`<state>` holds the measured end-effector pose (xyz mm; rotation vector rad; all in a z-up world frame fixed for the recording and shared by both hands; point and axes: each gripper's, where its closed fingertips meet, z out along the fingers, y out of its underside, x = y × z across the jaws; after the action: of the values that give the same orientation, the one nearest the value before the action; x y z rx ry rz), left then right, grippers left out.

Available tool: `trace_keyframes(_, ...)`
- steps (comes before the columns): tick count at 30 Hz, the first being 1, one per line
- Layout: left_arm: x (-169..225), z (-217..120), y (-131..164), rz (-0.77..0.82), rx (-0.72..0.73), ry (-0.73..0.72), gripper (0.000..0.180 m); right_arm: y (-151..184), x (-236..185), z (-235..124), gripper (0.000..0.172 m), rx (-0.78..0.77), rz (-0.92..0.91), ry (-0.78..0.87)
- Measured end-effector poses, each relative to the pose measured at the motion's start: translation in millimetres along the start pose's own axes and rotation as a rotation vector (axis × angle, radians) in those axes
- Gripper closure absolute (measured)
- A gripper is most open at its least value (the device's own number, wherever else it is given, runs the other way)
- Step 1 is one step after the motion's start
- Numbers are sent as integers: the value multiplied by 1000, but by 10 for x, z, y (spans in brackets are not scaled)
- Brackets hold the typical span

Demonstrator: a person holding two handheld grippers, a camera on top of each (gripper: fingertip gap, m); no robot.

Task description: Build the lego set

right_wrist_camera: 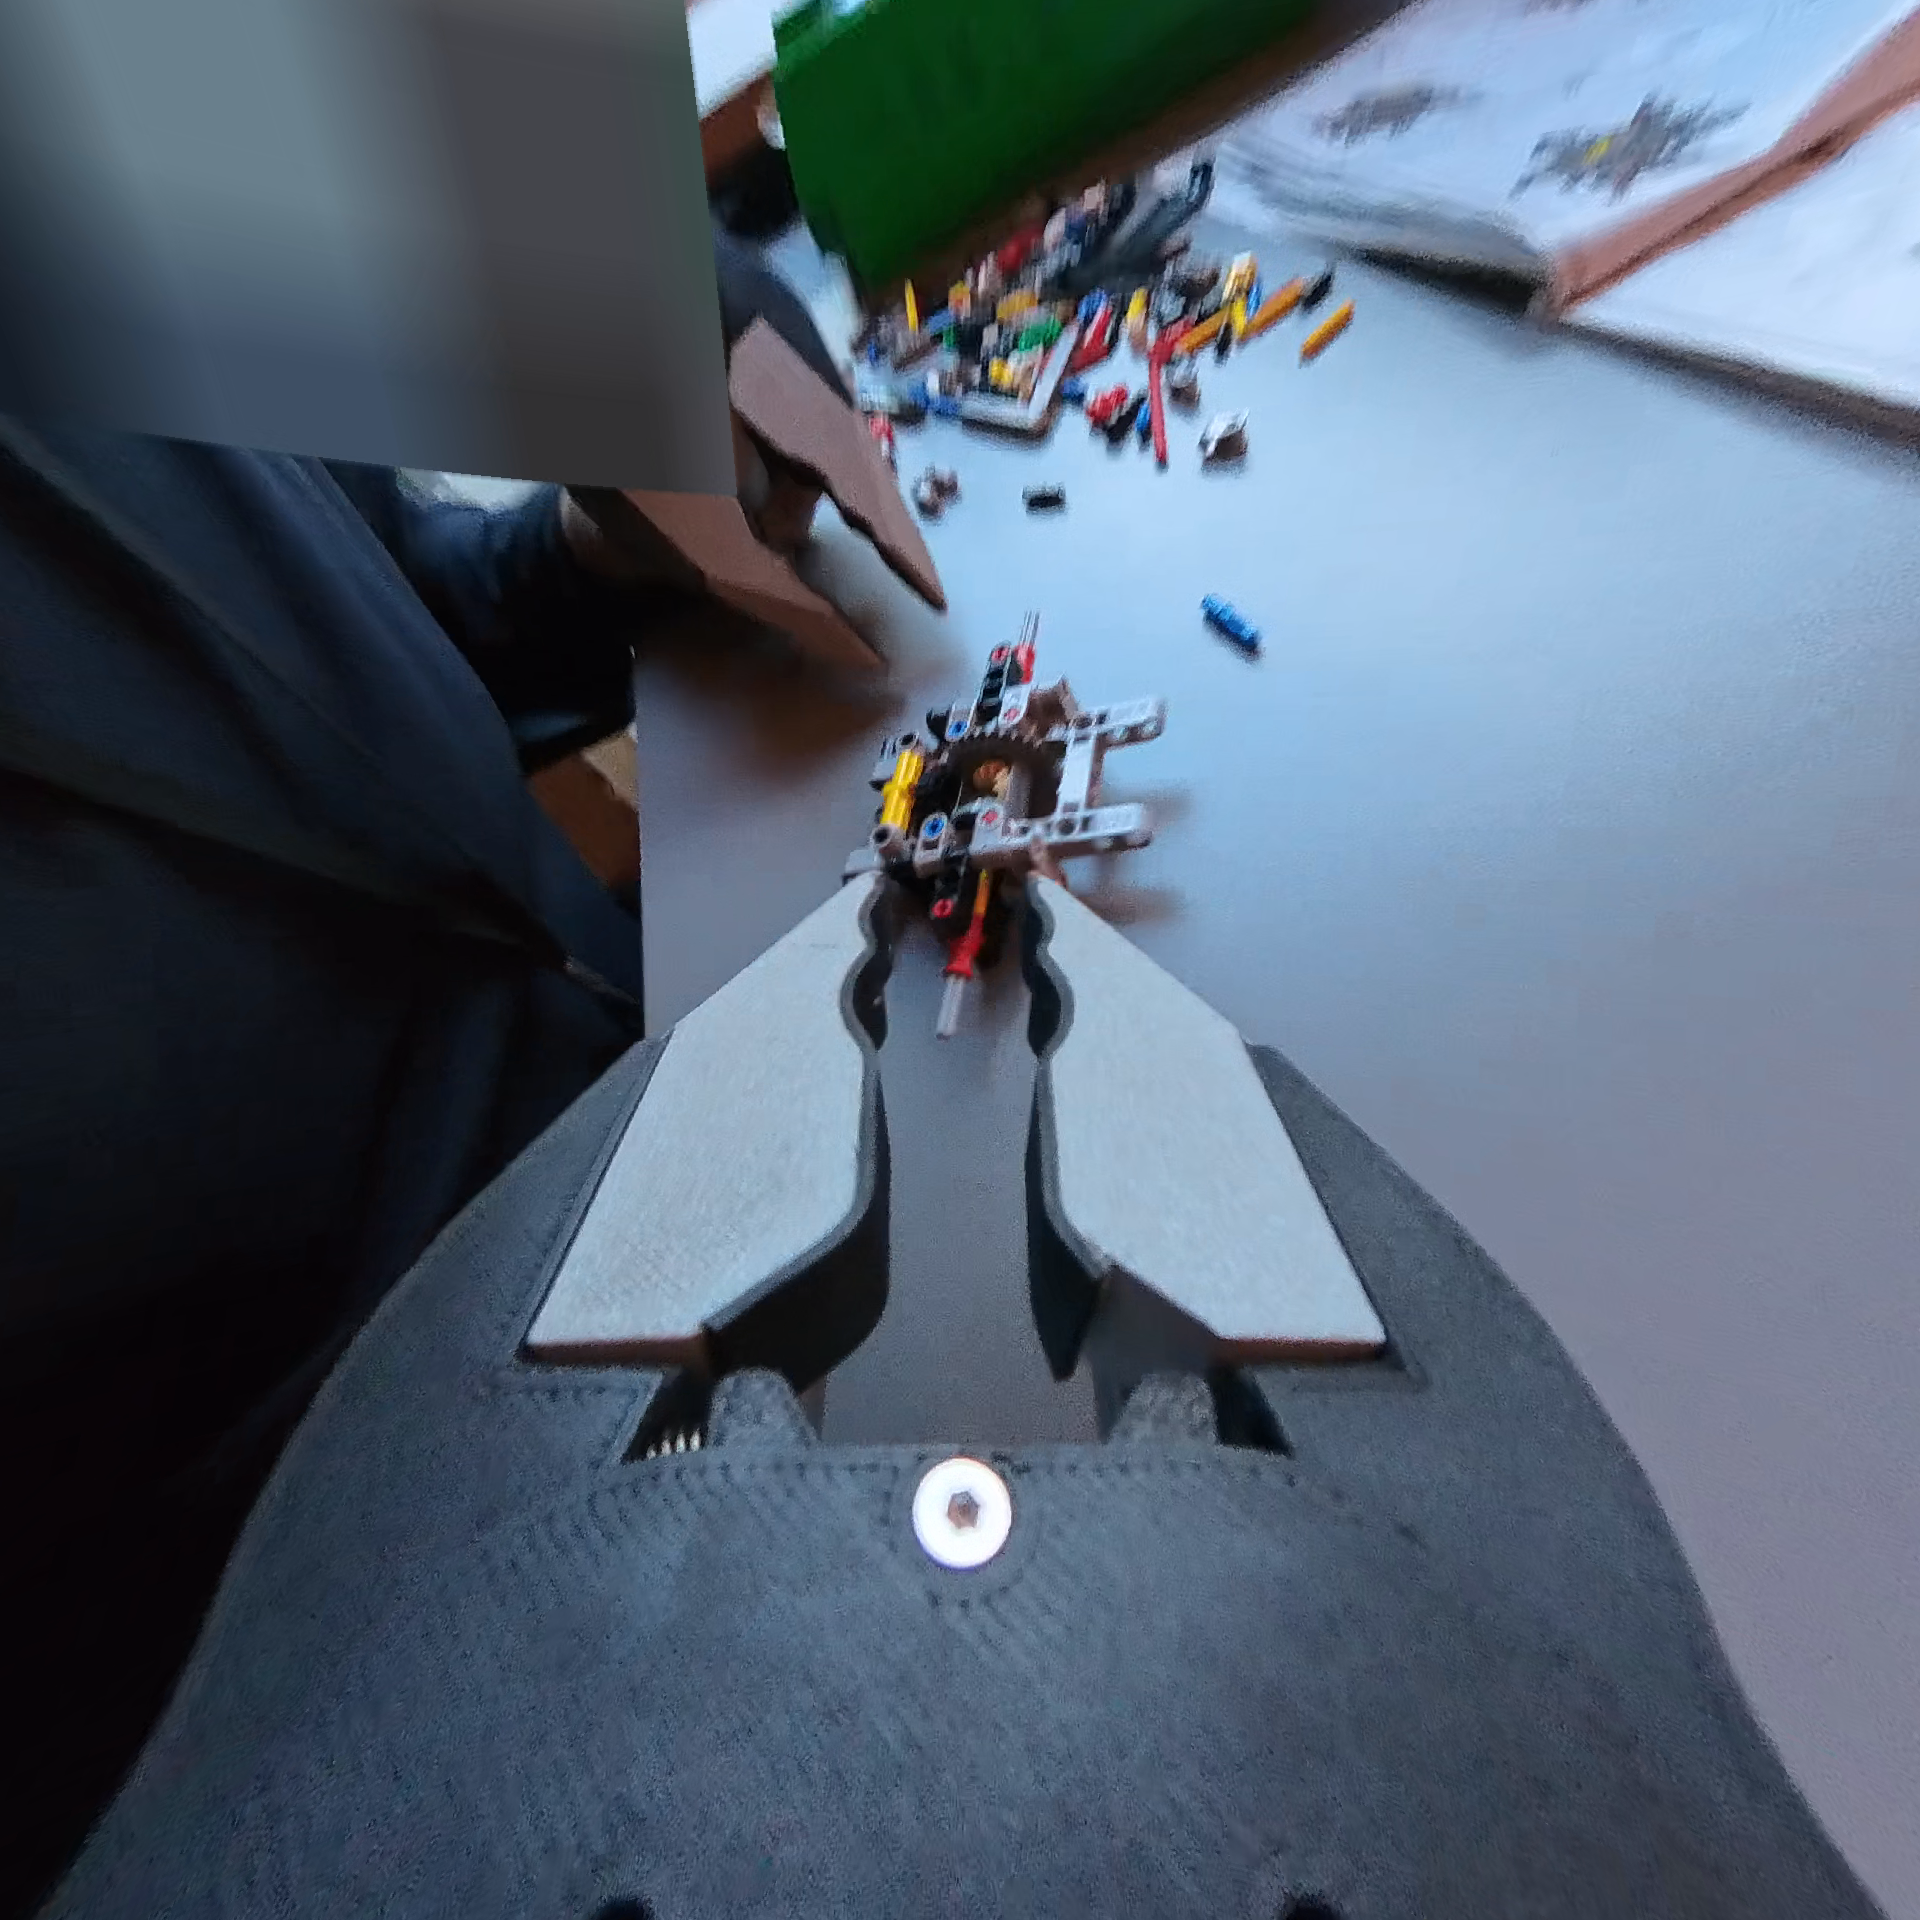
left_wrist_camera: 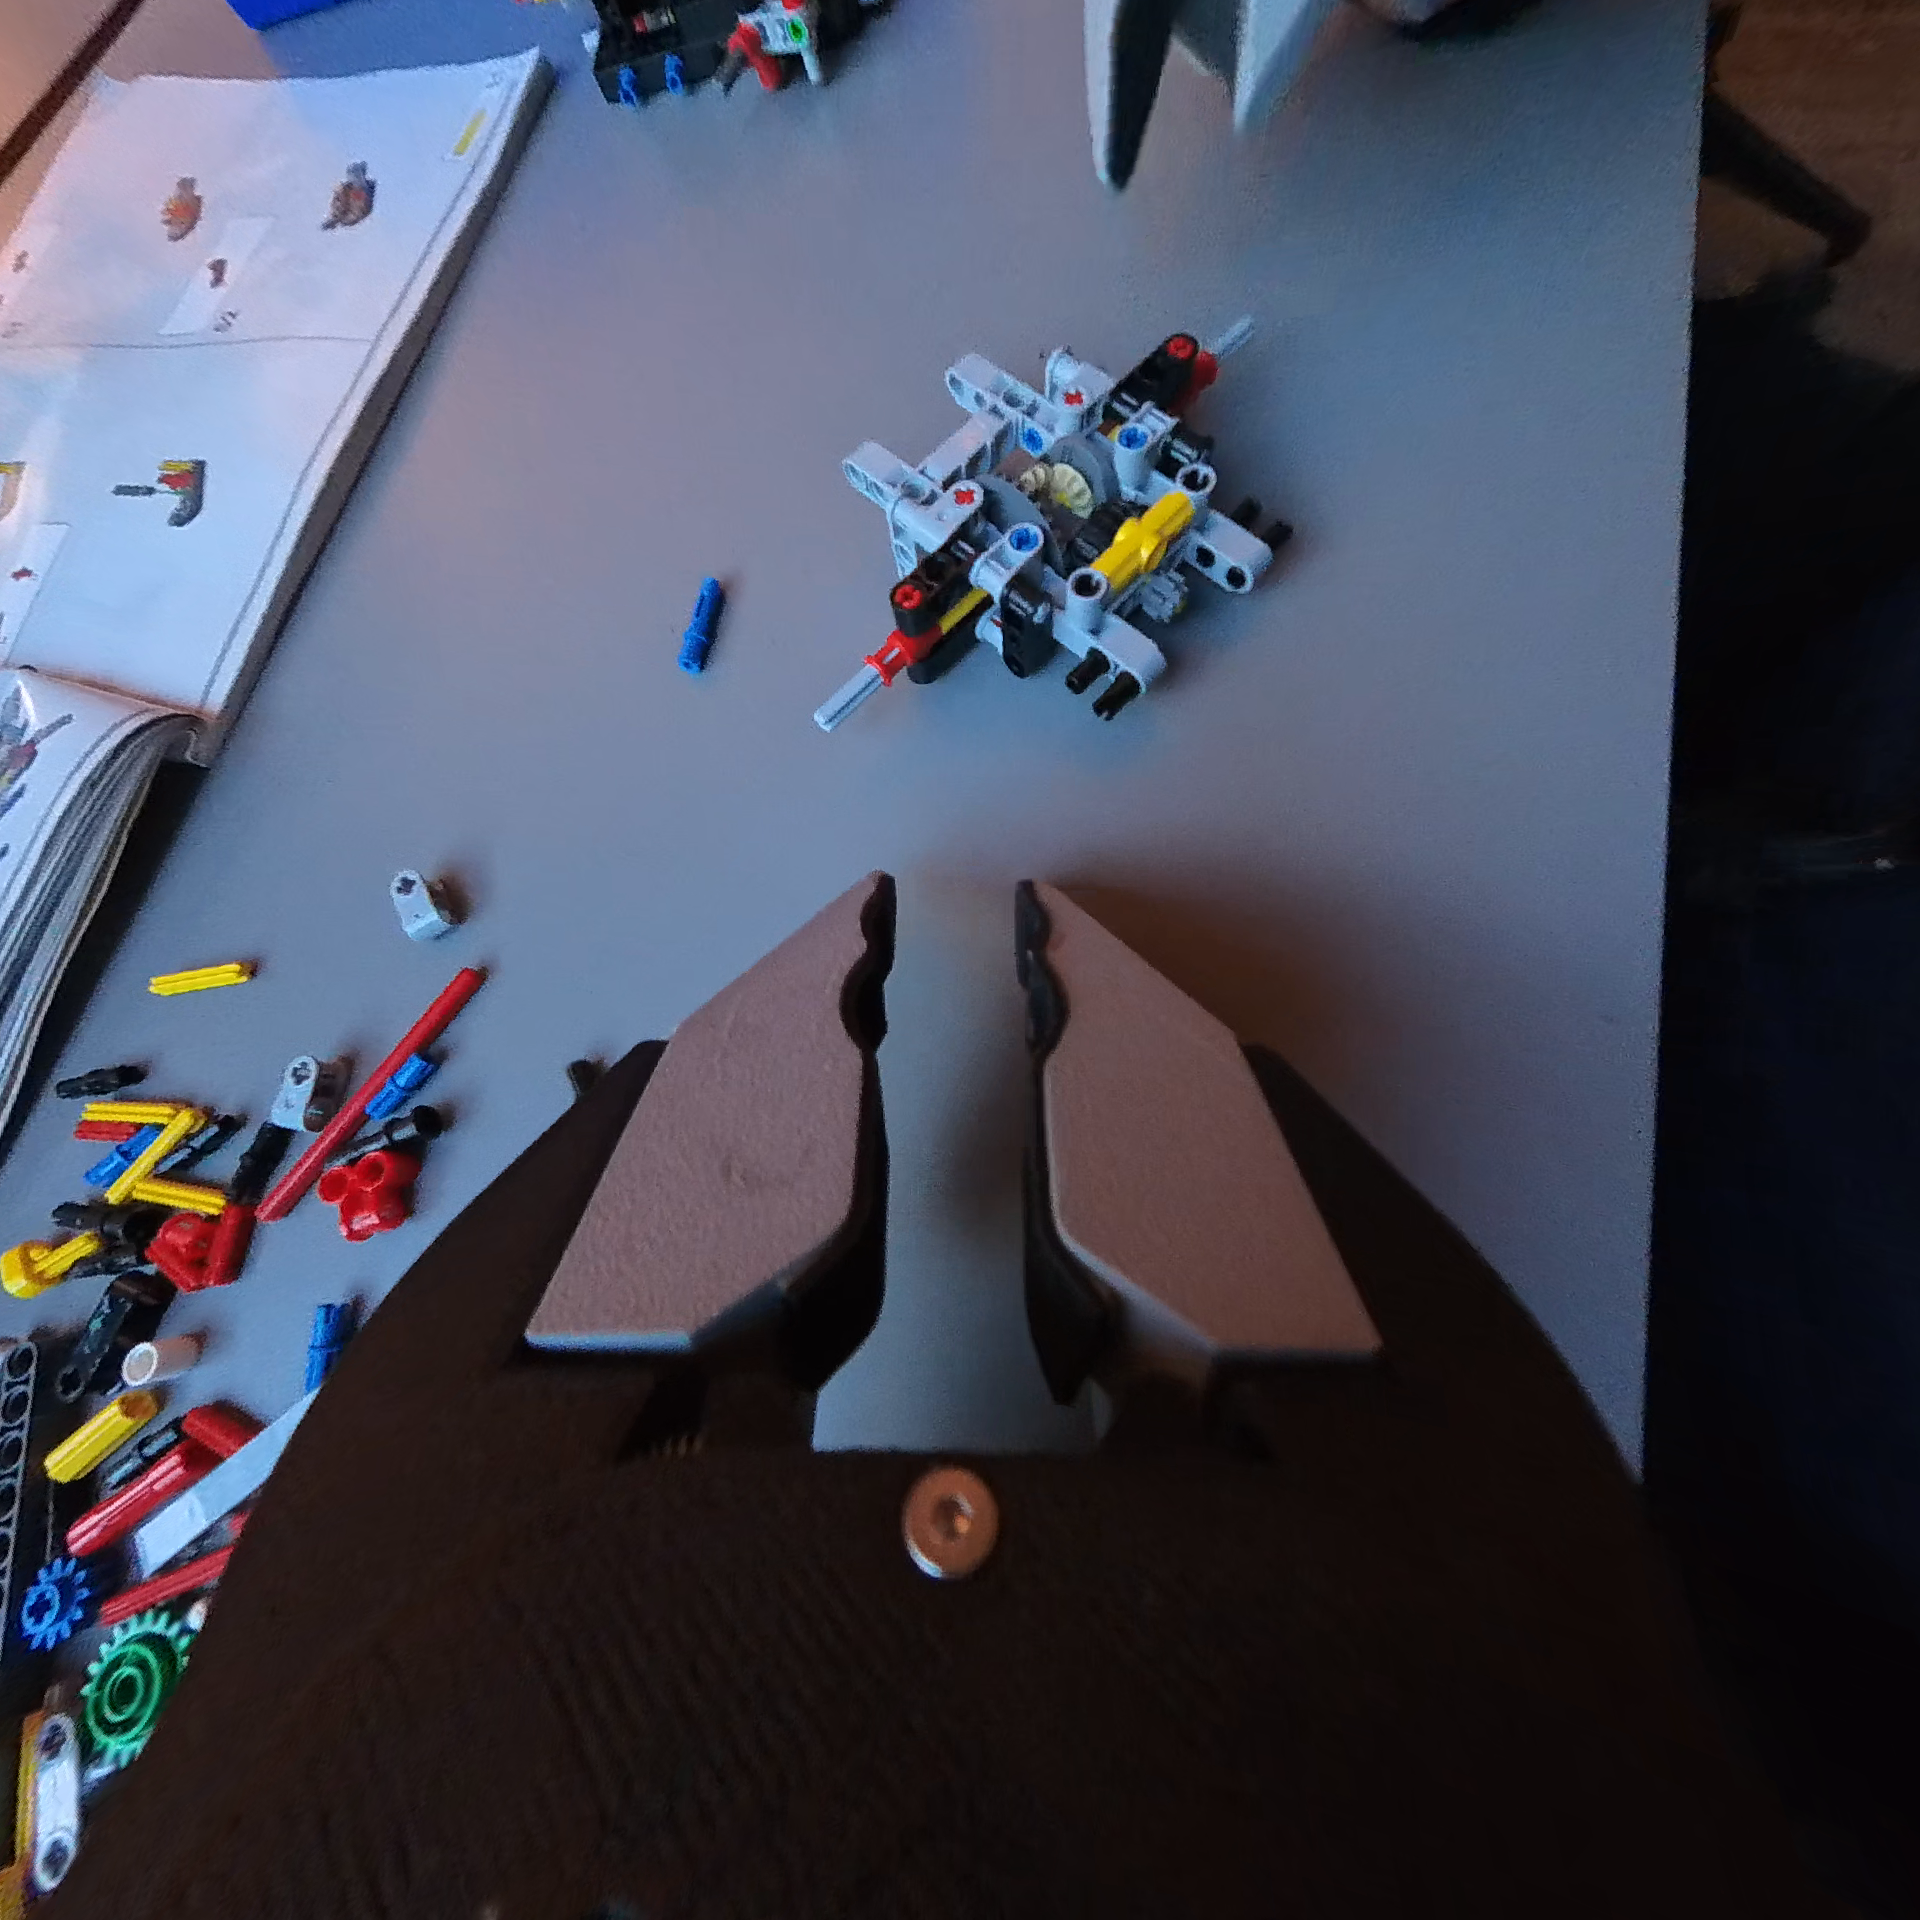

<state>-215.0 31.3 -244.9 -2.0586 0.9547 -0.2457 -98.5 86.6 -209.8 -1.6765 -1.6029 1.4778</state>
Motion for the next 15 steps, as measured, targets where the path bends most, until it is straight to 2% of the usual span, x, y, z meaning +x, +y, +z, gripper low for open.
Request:
trace_keyframes(4,-23,-15,-23,19,18,-31,166,-273,52,-277,152,223,31,-77)
trace_keyframes(7,-29,-5,-11,45,8,-60,167,-408,139,-450,145,354,23,-28)
trace_keyframes(15,-60,53,62,178,-65,-194,170,-415,118,-488,142,375,0,-10)
